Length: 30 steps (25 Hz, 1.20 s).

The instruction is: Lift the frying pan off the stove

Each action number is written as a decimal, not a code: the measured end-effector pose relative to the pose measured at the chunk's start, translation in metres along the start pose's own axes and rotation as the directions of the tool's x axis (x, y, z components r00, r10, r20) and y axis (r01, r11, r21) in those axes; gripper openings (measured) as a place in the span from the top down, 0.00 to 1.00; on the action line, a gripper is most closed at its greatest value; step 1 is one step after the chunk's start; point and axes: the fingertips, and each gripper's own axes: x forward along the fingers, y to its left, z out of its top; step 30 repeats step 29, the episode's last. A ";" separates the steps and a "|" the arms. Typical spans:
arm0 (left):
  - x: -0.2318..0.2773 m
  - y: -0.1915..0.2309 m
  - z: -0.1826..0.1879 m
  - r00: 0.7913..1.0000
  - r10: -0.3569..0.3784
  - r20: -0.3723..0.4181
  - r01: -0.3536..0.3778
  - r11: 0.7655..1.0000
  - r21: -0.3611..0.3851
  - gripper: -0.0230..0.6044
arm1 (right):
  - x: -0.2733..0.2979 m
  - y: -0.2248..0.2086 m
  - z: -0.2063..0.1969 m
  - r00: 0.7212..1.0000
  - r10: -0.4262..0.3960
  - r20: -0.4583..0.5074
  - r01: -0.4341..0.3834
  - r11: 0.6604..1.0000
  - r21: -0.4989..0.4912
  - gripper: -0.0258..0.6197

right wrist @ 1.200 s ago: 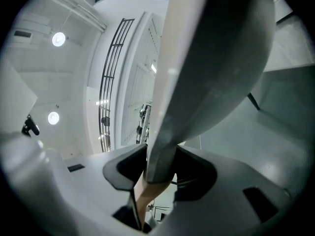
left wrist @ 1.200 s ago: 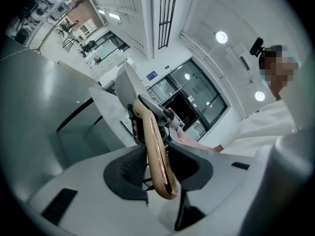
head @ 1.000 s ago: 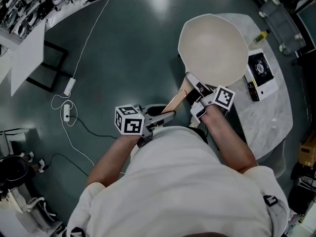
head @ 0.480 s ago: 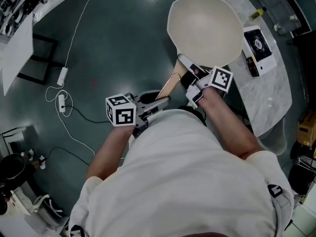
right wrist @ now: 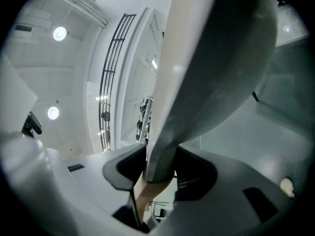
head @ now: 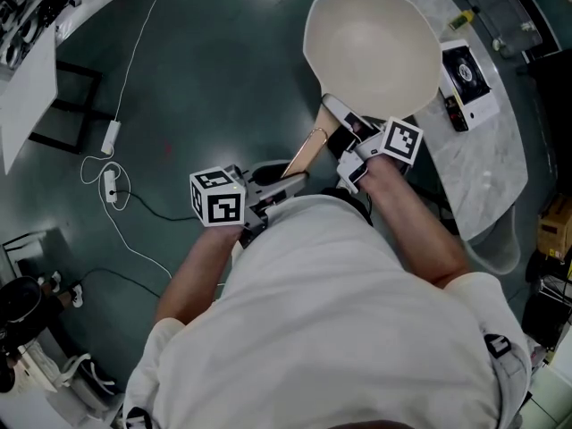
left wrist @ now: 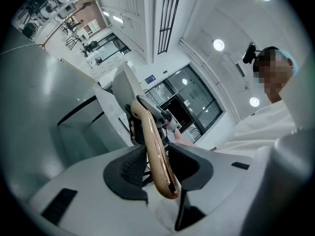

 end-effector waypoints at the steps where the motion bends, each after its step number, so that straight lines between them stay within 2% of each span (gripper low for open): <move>1: 0.000 0.000 0.000 1.000 -0.002 -0.002 0.002 1.000 -0.002 0.73 | 0.000 0.000 0.000 1.000 0.000 0.000 0.000 1.000 0.000 0.69; 8: -0.002 -0.003 -0.001 1.000 -0.006 -0.019 0.006 1.000 0.000 0.73 | -0.001 0.000 0.000 1.000 -0.006 -0.003 0.006 1.000 -0.028 0.69; 18: 0.000 -0.007 0.000 0.998 -0.029 -0.060 0.029 1.000 0.009 0.72 | -0.008 0.003 0.002 0.999 -0.021 0.024 0.022 1.000 -0.015 0.69; 30: 0.031 -0.005 0.005 0.995 -0.040 -0.086 0.041 0.999 0.010 0.72 | -0.025 -0.005 0.027 0.999 -0.017 0.043 0.017 1.000 -0.004 0.69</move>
